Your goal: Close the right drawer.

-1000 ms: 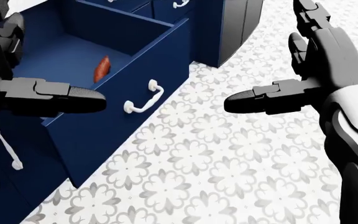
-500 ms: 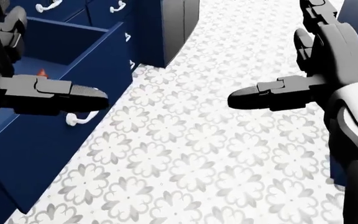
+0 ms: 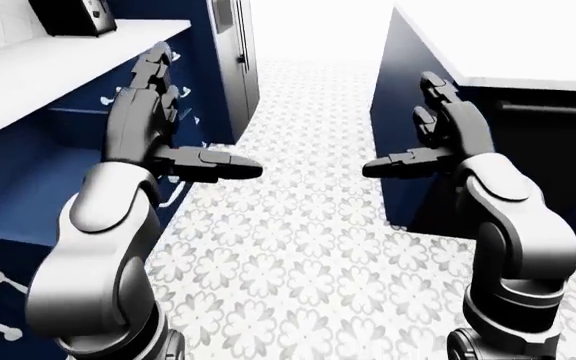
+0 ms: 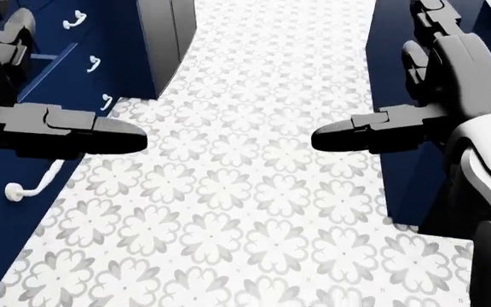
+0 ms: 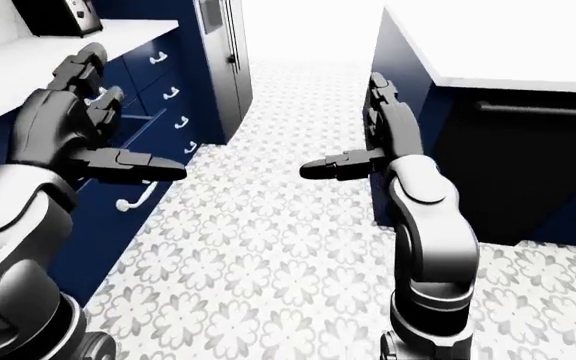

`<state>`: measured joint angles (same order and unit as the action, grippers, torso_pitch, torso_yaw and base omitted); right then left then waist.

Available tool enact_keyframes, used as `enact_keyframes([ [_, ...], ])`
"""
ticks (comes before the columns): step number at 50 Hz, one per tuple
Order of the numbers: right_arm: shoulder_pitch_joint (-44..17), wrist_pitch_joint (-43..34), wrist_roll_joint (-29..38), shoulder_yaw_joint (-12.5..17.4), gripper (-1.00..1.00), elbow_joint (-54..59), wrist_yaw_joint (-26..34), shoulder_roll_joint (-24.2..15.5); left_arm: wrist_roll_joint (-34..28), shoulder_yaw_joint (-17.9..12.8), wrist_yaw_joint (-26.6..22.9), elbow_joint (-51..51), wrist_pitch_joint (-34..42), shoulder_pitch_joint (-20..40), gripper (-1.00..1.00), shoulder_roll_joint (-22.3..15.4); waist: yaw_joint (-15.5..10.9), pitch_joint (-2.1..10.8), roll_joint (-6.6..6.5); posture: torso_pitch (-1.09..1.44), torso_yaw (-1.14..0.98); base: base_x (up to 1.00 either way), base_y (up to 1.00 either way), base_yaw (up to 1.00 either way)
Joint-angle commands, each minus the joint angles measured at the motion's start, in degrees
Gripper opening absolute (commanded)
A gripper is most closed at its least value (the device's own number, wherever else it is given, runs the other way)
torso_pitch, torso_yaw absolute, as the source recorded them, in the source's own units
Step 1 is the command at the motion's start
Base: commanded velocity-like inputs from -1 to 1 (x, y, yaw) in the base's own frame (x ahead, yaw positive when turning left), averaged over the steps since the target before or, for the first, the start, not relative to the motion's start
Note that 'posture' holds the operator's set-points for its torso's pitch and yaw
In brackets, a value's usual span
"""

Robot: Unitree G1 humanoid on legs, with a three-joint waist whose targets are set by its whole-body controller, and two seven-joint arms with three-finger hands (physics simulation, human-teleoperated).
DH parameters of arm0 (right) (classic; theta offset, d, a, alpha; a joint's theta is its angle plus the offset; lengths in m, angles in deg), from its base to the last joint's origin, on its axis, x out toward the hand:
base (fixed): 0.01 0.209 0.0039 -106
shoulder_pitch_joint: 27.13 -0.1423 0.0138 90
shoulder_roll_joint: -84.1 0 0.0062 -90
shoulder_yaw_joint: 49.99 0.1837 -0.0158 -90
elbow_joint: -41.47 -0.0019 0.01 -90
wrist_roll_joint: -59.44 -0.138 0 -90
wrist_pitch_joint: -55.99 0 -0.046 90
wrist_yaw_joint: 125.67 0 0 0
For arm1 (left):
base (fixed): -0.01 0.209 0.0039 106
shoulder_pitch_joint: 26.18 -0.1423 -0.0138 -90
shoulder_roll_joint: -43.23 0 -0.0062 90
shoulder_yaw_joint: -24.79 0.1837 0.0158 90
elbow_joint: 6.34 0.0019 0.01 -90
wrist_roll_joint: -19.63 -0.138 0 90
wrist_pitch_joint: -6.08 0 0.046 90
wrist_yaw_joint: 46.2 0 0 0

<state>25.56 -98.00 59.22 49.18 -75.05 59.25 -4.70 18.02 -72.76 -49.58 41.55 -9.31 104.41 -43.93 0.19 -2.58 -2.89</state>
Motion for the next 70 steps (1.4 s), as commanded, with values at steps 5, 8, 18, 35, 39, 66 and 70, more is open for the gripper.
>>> enact_keyframes([
  [5, -1.6, 1.4, -0.1, 0.1, 1.00, -1.7, 0.1, -0.3, -0.4, -0.6, 0.4, -0.7, -1.5, 1.0, 1.00, -0.5, -0.1, 1.38, -1.38, 0.00, 0.00, 0.00, 0.00, -0.34],
  [8, -1.5, 1.6, -0.1, 0.2, 1.00, -1.7, 0.1, -0.3, -0.3, -0.5, 0.5, -0.7, -1.6, 1.0, 1.00, -0.5, 0.1, 2.03, -0.09, 0.00, 0.00, 0.00, 0.00, -0.34],
  [18, -1.7, 0.9, -0.1, 0.2, 1.00, -2.3, 0.0, -0.4, -0.3, -0.5, 0.5, -1.3, -1.0, 1.1, 1.00, -0.6, -0.4, 2.44, 6.15, 0.00, 0.00, 0.00, 0.00, -0.34],
  [35, -3.2, -1.3, -2.0, 1.8, 1.00, -3.4, -0.4, -0.1, -0.6, -0.3, 0.2, -1.7, 0.0, 2.0, 1.00, -0.8, -0.5, 0.99, 2.62, 0.00, 0.00, 0.00, 0.00, -0.22],
  [39, -3.3, -1.8, -4.5, 3.1, 1.00, -3.2, -1.5, 0.4, -0.6, -0.4, 0.1, -1.7, 0.1, 2.1, 1.00, -0.9, -0.8, 0.81, 3.79, 0.00, 0.00, 0.00, 0.00, 0.00],
  [66, -3.2, -1.9, -8.6, 2.3, 1.00, -3.2, -4.9, -1.8, -0.1, -1.1, 0.0, -3.5, 2.5, 3.1, 1.00, -1.7, 0.1, 2.11, 0.81, 0.00, 0.00, 0.00, 0.08, 0.00],
  [70, -3.2, -1.7, -8.6, 2.3, 1.00, -3.0, -4.9, -1.8, -0.2, -0.8, 0.1, -3.4, 2.5, 3.2, 1.00, -1.6, 0.1, 1.59, 2.56, 0.00, 0.00, 0.00, 0.22, 0.00],
])
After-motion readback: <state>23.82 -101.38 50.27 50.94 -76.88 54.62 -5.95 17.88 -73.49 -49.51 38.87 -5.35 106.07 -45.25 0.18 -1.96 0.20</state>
